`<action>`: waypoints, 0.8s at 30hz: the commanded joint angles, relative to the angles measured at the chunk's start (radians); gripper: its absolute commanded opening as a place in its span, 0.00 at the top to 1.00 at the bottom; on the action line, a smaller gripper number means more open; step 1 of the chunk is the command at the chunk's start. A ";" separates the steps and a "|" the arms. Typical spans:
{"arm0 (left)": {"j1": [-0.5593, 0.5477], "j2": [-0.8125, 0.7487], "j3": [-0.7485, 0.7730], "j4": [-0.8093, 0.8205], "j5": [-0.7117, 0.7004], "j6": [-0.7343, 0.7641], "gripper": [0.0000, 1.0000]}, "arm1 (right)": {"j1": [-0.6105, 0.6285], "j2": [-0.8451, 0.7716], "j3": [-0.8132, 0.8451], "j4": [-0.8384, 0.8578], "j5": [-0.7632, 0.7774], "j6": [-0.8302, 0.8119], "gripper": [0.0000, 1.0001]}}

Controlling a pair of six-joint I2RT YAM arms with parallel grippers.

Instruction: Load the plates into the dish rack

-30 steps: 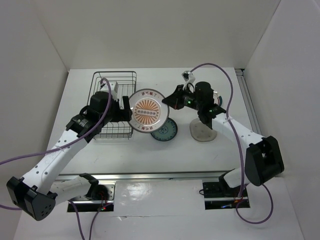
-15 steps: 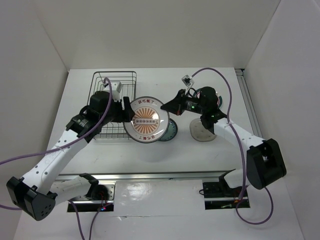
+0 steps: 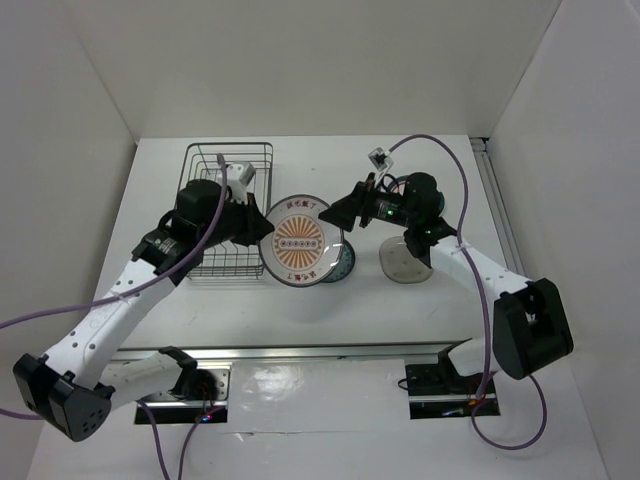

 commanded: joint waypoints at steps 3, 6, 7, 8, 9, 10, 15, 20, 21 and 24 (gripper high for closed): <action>-0.010 -0.017 0.003 -0.008 -0.153 -0.003 1.00 | 0.023 -0.042 0.038 0.015 0.065 -0.023 0.00; -0.010 -0.061 0.012 -0.045 -0.355 -0.042 1.00 | 0.014 -0.042 0.038 -0.074 0.165 -0.050 0.00; -0.010 -0.073 0.026 -0.062 -0.453 -0.068 1.00 | 0.014 -0.042 0.038 -0.094 0.186 -0.069 0.00; -0.010 -0.086 0.026 -0.074 -0.500 -0.068 1.00 | 0.014 -0.053 0.038 -0.111 0.202 -0.080 0.00; -0.010 -0.100 0.040 -0.099 -0.547 -0.068 1.00 | 0.005 -0.053 0.038 -0.120 0.213 -0.080 0.00; -0.010 -0.124 0.063 -0.113 -0.636 -0.080 1.00 | 0.005 -0.065 0.029 -0.137 0.213 -0.093 0.00; -0.010 -0.169 0.086 -0.134 -0.860 -0.034 1.00 | -0.006 -0.074 0.029 -0.184 0.213 -0.138 0.00; 0.021 -0.143 0.086 -0.090 -1.078 0.053 1.00 | -0.015 -0.074 0.029 -0.194 0.204 -0.138 0.00; 0.030 -0.130 0.086 -0.072 -1.122 0.079 1.00 | -0.015 -0.074 0.019 -0.194 0.190 -0.138 0.00; 0.069 -0.121 0.086 -0.006 -1.173 0.171 1.00 | -0.015 -0.056 0.019 -0.174 0.165 -0.127 0.00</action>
